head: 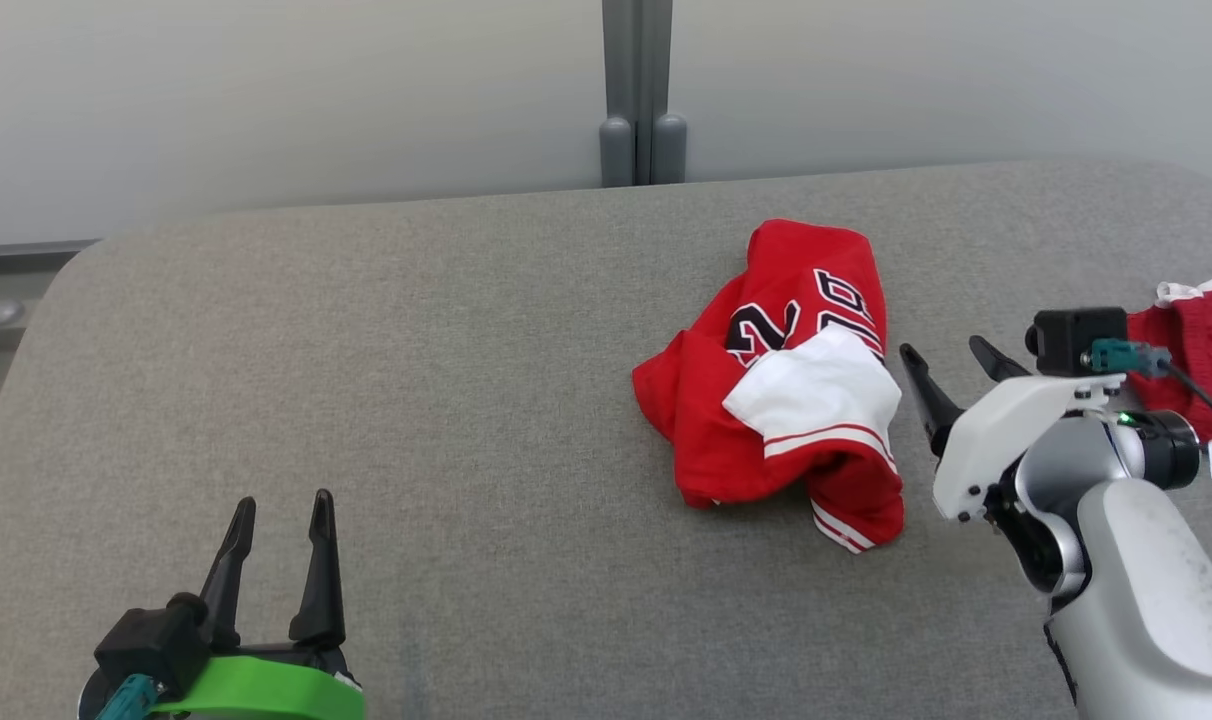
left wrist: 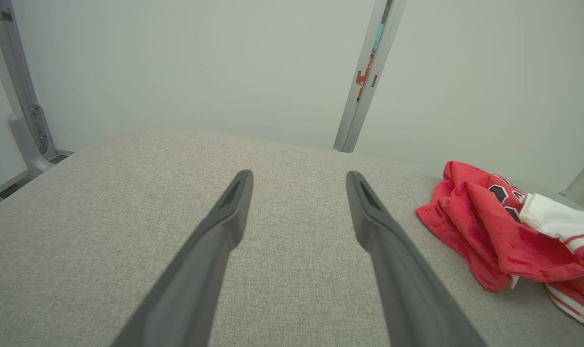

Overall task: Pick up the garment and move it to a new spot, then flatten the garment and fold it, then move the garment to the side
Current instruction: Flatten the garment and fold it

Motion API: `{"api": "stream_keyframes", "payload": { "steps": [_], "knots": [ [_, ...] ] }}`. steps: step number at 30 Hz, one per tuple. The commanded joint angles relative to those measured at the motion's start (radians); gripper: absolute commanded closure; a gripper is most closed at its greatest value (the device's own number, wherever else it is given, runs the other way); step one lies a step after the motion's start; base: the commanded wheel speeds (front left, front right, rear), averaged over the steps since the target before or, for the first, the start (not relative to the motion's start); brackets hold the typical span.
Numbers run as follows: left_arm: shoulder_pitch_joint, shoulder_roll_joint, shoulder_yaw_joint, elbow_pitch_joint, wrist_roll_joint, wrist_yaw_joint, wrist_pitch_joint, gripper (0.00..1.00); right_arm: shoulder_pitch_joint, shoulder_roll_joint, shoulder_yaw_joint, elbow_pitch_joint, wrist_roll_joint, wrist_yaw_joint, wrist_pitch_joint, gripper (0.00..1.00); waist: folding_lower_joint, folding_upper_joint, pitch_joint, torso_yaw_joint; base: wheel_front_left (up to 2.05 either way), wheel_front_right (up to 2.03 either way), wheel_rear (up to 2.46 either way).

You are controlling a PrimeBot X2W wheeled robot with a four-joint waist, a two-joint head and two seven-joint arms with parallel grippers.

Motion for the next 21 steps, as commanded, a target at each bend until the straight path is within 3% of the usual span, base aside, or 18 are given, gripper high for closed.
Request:
{"api": "stream_keyframes", "payload": {
  "steps": [1,6,13,20,21],
  "knots": [
    [-0.021,0.0,-0.005,-0.002,0.0,-0.008,0.0,0.0,-0.041,-0.013,-0.003,0.047,0.02,-0.001,0.034,0.0,0.0,0.0,0.027,0.023,0.0,0.0,0.0],
    [-0.042,0.002,-0.021,-0.004,0.002,-0.012,0.0,0.0,-0.154,-0.042,0.008,0.201,0.065,-0.001,0.093,0.0,0.0,0.0,0.066,0.063,0.0,0.0,0.0],
    [-0.072,0.008,-0.033,-0.003,-0.002,-0.017,0.0,0.0,-0.27,-0.079,0.066,0.392,0.083,-0.001,0.081,0.0,0.0,0.0,0.111,0.117,0.0,0.0,0.0],
    [-0.087,0.007,-0.035,-0.011,-0.003,-0.021,0.0,0.0,-0.312,-0.104,0.167,0.485,0.14,-0.001,0.052,0.0,0.0,0.0,0.126,0.138,0.0,0.0,0.0],
    [-0.087,0.007,-0.033,-0.01,-0.003,-0.021,0.0,0.0,-0.316,-0.106,0.185,0.492,0.147,-0.001,0.04,0.31,0.0,0.0,0.124,0.137,0.0,0.0,0.0]
  ]
}}
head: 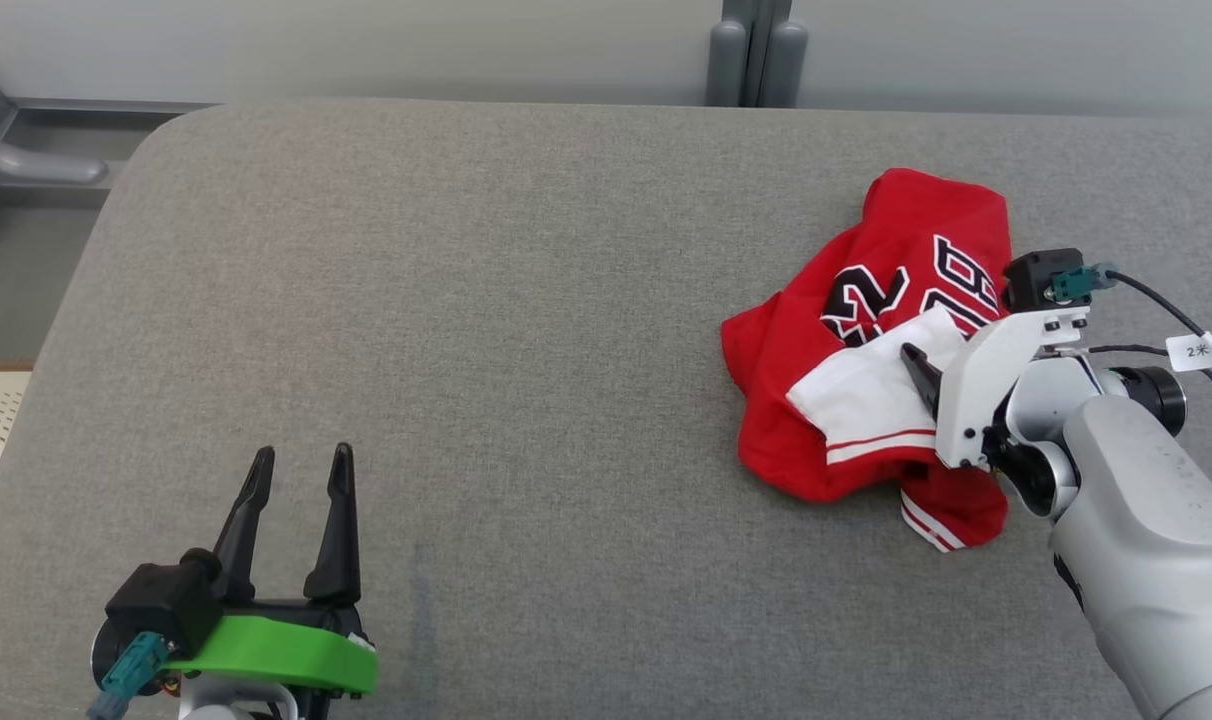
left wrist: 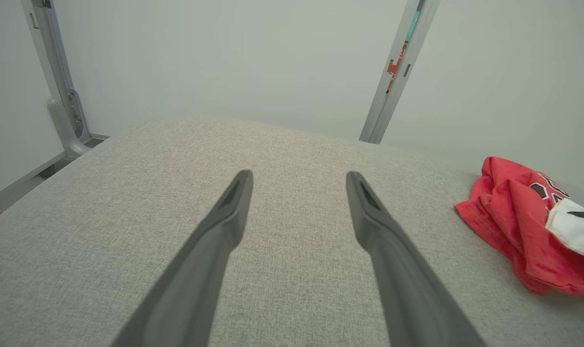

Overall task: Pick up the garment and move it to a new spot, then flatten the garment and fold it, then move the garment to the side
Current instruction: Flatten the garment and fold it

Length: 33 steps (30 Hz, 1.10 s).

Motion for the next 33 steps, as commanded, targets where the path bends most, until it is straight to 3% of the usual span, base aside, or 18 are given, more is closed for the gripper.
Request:
{"api": "stream_keyframes", "payload": {
  "steps": [1,4,6,12,16,24,30,31,32,33],
  "knots": [
    [-0.014,0.004,0.004,-0.001,-0.003,-0.003,0.0,0.0,-0.011,-0.008,0.02,0.008,0.009,-0.001,-0.016,0.51,0.0,0.0,0.001,0.001,0.0,0.0,0.0],
    [-0.014,0.003,0.009,0.0,-0.004,-0.004,0.0,0.0,-0.017,-0.019,0.069,0.02,0.027,-0.001,-0.038,0.89,0.0,0.0,-0.004,-0.006,0.0,0.0,0.0],
    [-0.016,0.001,0.013,0.001,-0.005,-0.005,0.0,0.0,-0.019,-0.024,0.106,0.024,0.045,-0.001,-0.041,1.0,0.0,0.0,-0.007,-0.012,0.0,0.0,0.0],
    [-0.016,-0.007,0.019,0.004,-0.004,-0.006,0.0,0.0,-0.01,-0.062,0.211,0.0,0.078,-0.001,-0.066,1.0,0.0,0.0,-0.026,-0.027,0.0,0.0,0.0],
    [0.005,-0.01,0.024,0.008,-0.002,-0.005,0.0,0.0,0.05,-0.099,0.256,-0.089,0.12,-0.001,-0.069,1.0,0.0,0.0,-0.055,-0.038,0.0,0.0,0.0],
    [0.05,-0.015,0.05,-0.018,0.006,0.001,0.0,0.0,0.284,-0.185,0.227,-0.473,0.101,-0.001,0.068,1.0,0.0,0.0,-0.096,-0.084,0.0,0.0,0.0],
    [0.056,-0.021,0.051,-0.036,0.012,0.004,0.0,0.0,0.5,-0.172,0.141,-0.733,0.037,-0.001,0.271,1.0,0.0,0.0,-0.104,-0.108,0.0,0.0,0.0],
    [0.056,-0.022,0.05,-0.037,0.013,0.004,0.0,0.0,0.535,-0.157,0.112,-0.761,0.023,-0.001,0.299,0.2,0.0,0.0,-0.104,-0.11,0.0,0.0,0.0],
    [0.056,-0.022,0.049,-0.036,0.013,0.004,0.0,0.0,0.562,-0.145,0.093,-0.78,0.014,-0.001,0.324,0.0,0.0,0.0,-0.105,-0.112,0.0,0.0,0.0],
    [0.054,-0.023,0.047,-0.035,0.013,0.004,0.0,0.0,0.586,-0.13,0.071,-0.808,0.006,-0.001,0.346,0.0,0.0,0.0,-0.106,-0.113,0.0,0.0,0.0]
  ]
}}
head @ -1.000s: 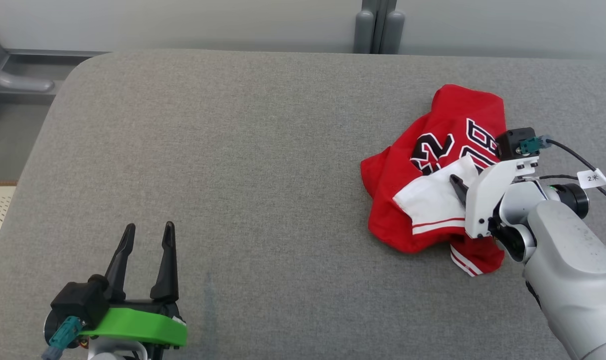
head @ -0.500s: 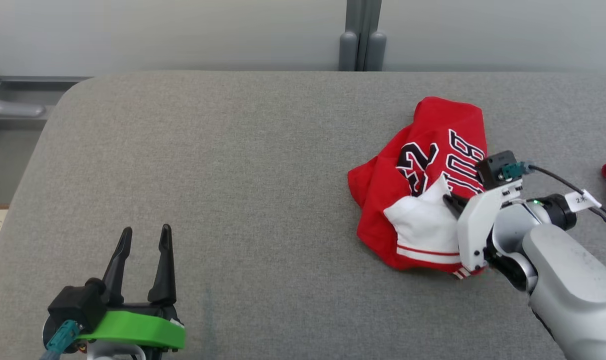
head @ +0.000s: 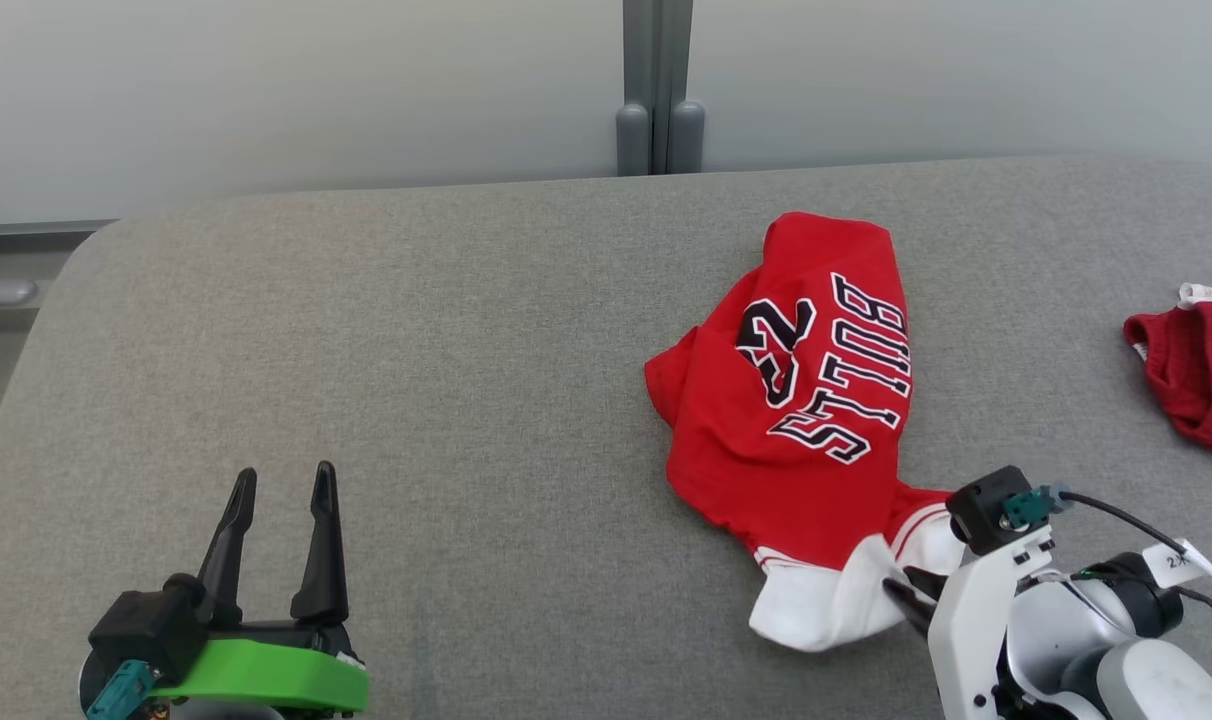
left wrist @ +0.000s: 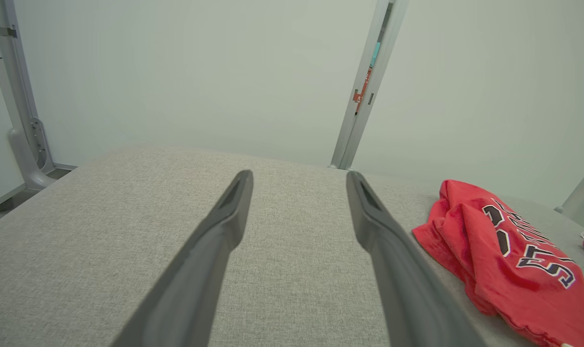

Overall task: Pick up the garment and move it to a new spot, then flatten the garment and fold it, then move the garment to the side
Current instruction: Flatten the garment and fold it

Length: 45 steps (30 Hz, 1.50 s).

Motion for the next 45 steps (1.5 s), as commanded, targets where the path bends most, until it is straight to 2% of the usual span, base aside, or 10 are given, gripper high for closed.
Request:
{"api": "stream_keyframes", "payload": {
  "steps": [1,6,9,13,19,24,29,38,44,45],
  "knots": [
    [0.005,-0.002,0.0,0.0,0.003,0.003,0.0,0.0,0.025,0.019,-0.026,-0.037,-0.01,-0.001,0.017,0.0,0.0,0.0,-0.003,-0.002,0.0,0.0,0.0],
    [0.001,-0.003,-0.006,0.008,0.003,0.002,0.0,0.0,0.029,0.099,-0.175,-0.134,-0.047,-0.001,0.02,0.0,0.0,0.0,-0.011,0.0,0.0,0.0,0.0],
    [0.002,-0.003,-0.011,0.011,0.002,0.001,0.0,0.0,-0.007,0.138,-0.258,-0.136,-0.088,-0.001,0.028,0.0,0.0,0.0,-0.014,0.007,0.0,0.0,0.0],
    [-0.003,-0.002,-0.021,0.013,0.0,-0.002,0.0,0.0,-0.072,0.183,-0.358,-0.062,-0.126,-0.001,0.013,0.0,0.0,0.0,-0.015,0.028,0.0,0.0,0.0],
    [-0.021,0.005,-0.036,0.01,-0.004,-0.005,0.0,0.0,-0.177,0.22,-0.488,0.168,-0.258,-0.001,-0.032,0.0,0.0,0.0,0.006,0.068,0.0,0.0,0.0],
    [-0.035,0.012,-0.038,-0.002,-0.005,-0.006,0.0,0.0,-0.254,0.215,-0.491,0.358,-0.308,-0.001,-0.081,0.0,0.0,0.0,0.043,0.093,0.0,0.0,0.0],
    [-0.048,0.016,-0.029,-0.011,-0.006,-0.005,0.0,0.0,-0.337,0.227,-0.47,0.518,-0.297,-0.001,-0.167,0.0,0.0,0.0,0.079,0.109,0.0,0.0,0.0],
    [-0.07,0.012,-0.027,-0.008,-0.011,-0.007,0.0,0.0,-0.448,0.25,-0.407,0.732,-0.268,-0.001,-0.272,0.0,0.0,0.0,0.11,0.123,0.0,0.0,0.0],
    [-0.076,0.008,-0.027,-0.002,-0.013,-0.007,0.0,0.0,-0.477,0.259,-0.36,0.849,-0.221,0.0,-0.265,0.0,0.0,0.0,0.112,0.132,0.0,0.0,0.0],
    [-0.076,0.008,-0.026,-0.002,-0.013,-0.007,0.0,0.0,-0.481,0.256,-0.351,0.867,-0.206,0.0,-0.263,0.69,0.0,0.0,0.113,0.132,0.0,0.0,0.0]
  ]
}}
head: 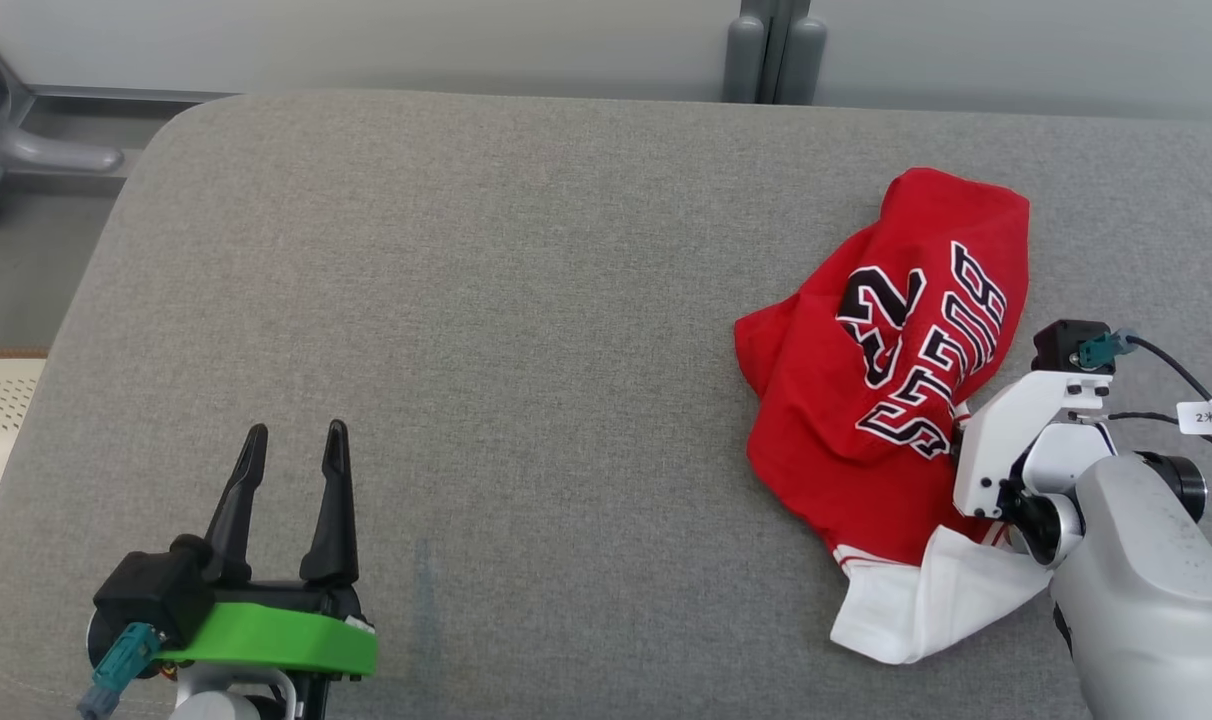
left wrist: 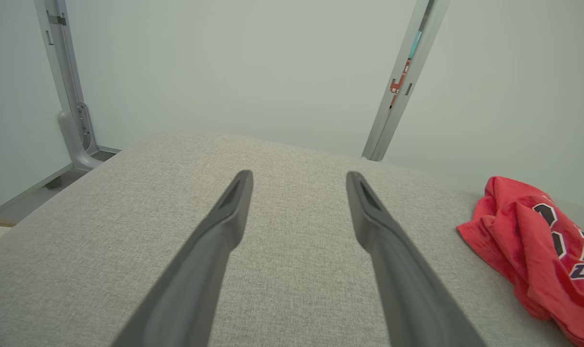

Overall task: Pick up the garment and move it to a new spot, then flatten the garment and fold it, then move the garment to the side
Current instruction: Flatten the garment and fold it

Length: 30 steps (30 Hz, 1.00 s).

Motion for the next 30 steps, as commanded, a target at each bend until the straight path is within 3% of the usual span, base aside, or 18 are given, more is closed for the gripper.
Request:
{"api": "stream_keyframes", "payload": {
  "steps": [1,6,11,16,24,26,30],
  "knots": [
    [-0.014,0.001,0.005,0.0,-0.007,-0.003,0.0,0.0,0.0,0.003,0.019,0.028,0.013,0.0,0.003,1.0,0.0,0.0,0.001,0.001,0.0,0.0,0.0],
    [-0.012,-0.003,0.01,0.0,-0.005,-0.004,0.0,0.0,-0.059,-0.077,0.051,0.028,-0.048,-0.001,-0.074,1.0,0.0,0.0,-0.004,0.002,0.0,0.0,0.0],
    [0.009,-0.007,0.015,0.008,-0.007,-0.004,0.0,0.0,-0.113,-0.098,0.093,-0.034,-0.151,0.0,-0.144,1.0,0.0,0.0,-0.037,-0.001,0.0,0.0,0.0],
    [0.032,-0.014,0.007,0.012,-0.007,-0.004,0.0,0.0,-0.146,-0.086,0.159,-0.125,-0.179,-0.001,-0.175,1.0,0.0,0.0,-0.08,-0.005,0.0,0.0,0.0],
    [0.062,-0.012,0.008,0.008,-0.006,-0.005,0.0,0.0,-0.128,-0.061,0.246,-0.277,-0.11,-0.001,-0.151,1.0,0.0,0.0,-0.13,-0.001,0.0,0.0,0.0],
    [0.068,-0.012,0.009,0.005,-0.006,-0.005,0.0,0.0,-0.118,-0.076,0.232,-0.294,-0.11,-0.001,-0.133,1.0,0.0,0.0,-0.133,0.001,0.0,0.0,0.0],
    [0.067,-0.011,0.003,0.002,-0.006,-0.005,0.0,0.0,-0.103,-0.097,0.096,-0.262,-0.16,-0.001,-0.122,1.0,0.0,0.0,-0.128,0.009,0.0,0.0,0.0]
  ]
}}
